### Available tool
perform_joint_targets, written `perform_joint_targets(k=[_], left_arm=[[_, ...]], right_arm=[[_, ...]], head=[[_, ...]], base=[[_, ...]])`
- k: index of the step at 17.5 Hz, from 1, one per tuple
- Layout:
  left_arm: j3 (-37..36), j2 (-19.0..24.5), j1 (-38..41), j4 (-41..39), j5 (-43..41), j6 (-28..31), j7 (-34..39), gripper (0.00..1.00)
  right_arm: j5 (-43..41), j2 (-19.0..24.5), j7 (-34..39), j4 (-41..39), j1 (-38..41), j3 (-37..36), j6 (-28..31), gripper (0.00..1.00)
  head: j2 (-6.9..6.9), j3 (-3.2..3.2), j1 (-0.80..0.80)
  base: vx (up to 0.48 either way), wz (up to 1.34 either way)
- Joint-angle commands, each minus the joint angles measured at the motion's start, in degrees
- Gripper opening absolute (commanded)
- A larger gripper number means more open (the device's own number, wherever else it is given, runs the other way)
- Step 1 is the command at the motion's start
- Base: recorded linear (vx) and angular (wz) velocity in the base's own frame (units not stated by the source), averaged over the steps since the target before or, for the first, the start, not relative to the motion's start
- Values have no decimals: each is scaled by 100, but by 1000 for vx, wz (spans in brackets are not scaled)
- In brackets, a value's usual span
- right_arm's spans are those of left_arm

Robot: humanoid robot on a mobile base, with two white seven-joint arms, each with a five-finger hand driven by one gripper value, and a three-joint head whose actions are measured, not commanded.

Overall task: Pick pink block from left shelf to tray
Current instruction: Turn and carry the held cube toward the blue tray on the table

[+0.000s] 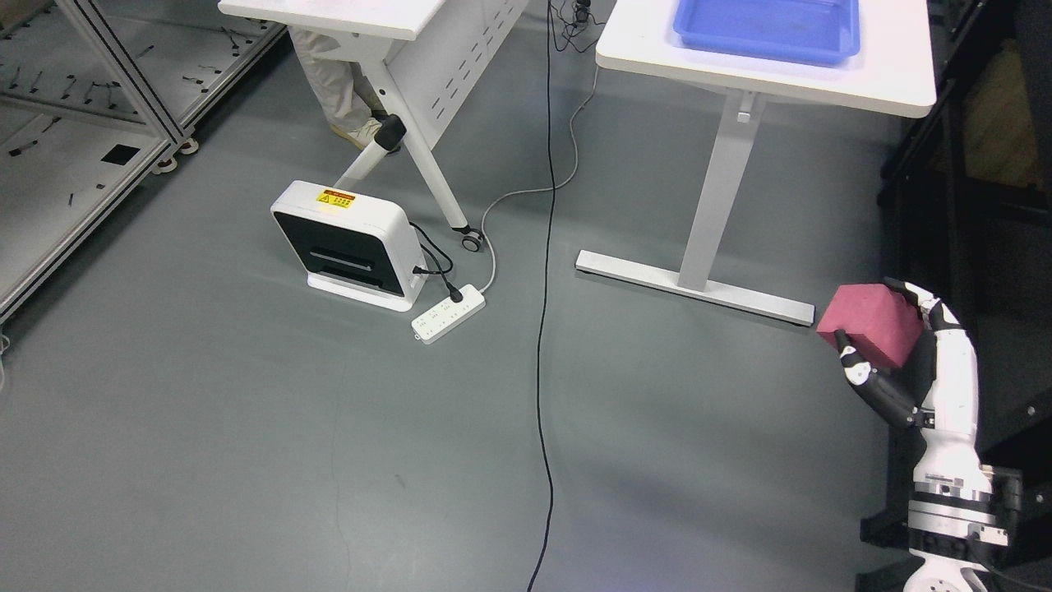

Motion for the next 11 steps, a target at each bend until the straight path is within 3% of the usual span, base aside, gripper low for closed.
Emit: perform_joint_targets(k=[1, 11], left_arm=[[6, 100, 35, 0, -9, 3, 0, 100], [6, 100, 35, 0, -9, 3, 0, 100]], right_arm=[[0, -100, 2, 1, 23, 4, -4, 5], [0, -100, 2, 1, 32, 22, -4, 5]], head=[[0, 0, 0], [0, 0, 0]], base=[[186, 255], [260, -27]])
